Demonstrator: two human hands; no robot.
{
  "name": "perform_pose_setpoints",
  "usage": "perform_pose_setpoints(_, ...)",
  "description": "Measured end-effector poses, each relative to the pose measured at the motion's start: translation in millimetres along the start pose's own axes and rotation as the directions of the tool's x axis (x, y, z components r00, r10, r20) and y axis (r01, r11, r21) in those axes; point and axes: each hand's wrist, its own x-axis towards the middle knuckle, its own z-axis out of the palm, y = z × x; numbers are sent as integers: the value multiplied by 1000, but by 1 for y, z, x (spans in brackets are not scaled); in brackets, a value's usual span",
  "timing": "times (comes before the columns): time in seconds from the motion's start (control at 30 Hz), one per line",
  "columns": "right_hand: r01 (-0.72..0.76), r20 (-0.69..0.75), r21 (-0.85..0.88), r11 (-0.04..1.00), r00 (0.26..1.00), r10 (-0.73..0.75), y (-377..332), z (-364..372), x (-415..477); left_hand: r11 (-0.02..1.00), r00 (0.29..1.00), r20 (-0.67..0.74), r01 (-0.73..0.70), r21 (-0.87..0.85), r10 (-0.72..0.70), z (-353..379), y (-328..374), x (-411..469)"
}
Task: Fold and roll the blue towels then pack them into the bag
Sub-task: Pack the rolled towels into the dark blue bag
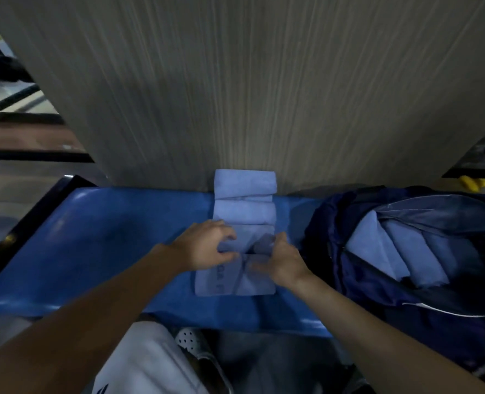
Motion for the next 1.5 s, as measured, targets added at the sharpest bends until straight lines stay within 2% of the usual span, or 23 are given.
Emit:
perform_pose_setpoints(0.13, -82, 12, -14, 997, 997, 82, 9, 14, -6, 999, 998, 46, -34, 32, 33, 6, 3, -6)
perform_pose_setpoints(0.33, -98, -56, 338, 936, 991, 124, 22, 25, -17, 994, 997, 58, -53, 91, 47, 11, 11, -13)
perform_pose_setpoints(0.43, -22, -101, 454, 891, 992, 77, 24, 28, -21, 999, 995, 96, -20, 37, 16, 8, 15, -16)
perform_pose_setpoints(0.5, 27, -123, 518, 855, 991, 43, 21, 22, -24, 992, 995, 95, 11, -130, 2, 3, 19, -19)
perform_pose_setpoints(0.6, 147, -158, 551, 821, 985, -70, 12, 9, -29, 883, 998, 58, 8, -469, 21, 0, 23, -24)
perform_pose_setpoints(0.7, 258, -222, 550, 794, 962, -159, 2, -4, -36, 737, 1000, 12, 13, -675, -7, -11, 32, -28)
perform_pose_setpoints(0.83, 316, -292, 590, 743, 941, -169, -10, -25, -44, 575, 991, -110, -51, -817, -69, -34, 56, -30)
perform_pose_setpoints(0.93, 213, -186, 734, 645, 976, -110, -12, -41, -50, 431, 972, -191, -115, -895, -138, -51, 82, -25)
perform_pose_setpoints(1.0, 186, -161, 792, 581, 982, -95, -10, -55, -58, 398, 967, -210, -139, -907, -143, -60, 101, -17)
perform_pose_setpoints(1.13, 234, -235, 831, 504, 970, -63, 7, -92, -78, 356, 983, -180, -154, -922, -40, -67, 144, -1)
perform_pose_setpoints(1.2, 259, -300, 810, 526, 954, -8, 23, -113, -85, 377, 983, -186, -171, -910, -2, -67, 168, 9)
perform_pose_setpoints(1.27, 250, -357, 786, 565, 930, 86, 46, -138, -91, 455, 979, -204, -186, -871, 10, -62, 193, 24)
perform_pose_setpoints(1.37, 139, -396, 715, 685, 888, 234, 86, -181, -100, 569, 949, -308, -294, -768, 74, -46, 225, 49)
perform_pose_setpoints(1.4, 85, -390, 676, 732, 884, 257, 99, -194, -102, 664, 923, -364, -348, -662, 120, -40, 233, 58)
perform_pose_setpoints(1.43, 35, -378, 637, 770, 885, 272, 110, -205, -104, 782, 889, -420, -391, -485, 184, -34, 238, 68)
perform_pose_setpoints(1.47, -6, -364, 603, 797, 887, 283, 119, -214, -104, 875, 861, -447, -393, -282, 242, -30, 244, 78)
perform_pose_setpoints(1.5, -37, -353, 581, 813, 888, 293, 126, -219, -103, 926, 854, -446, -355, -128, 266, -29, 249, 85)
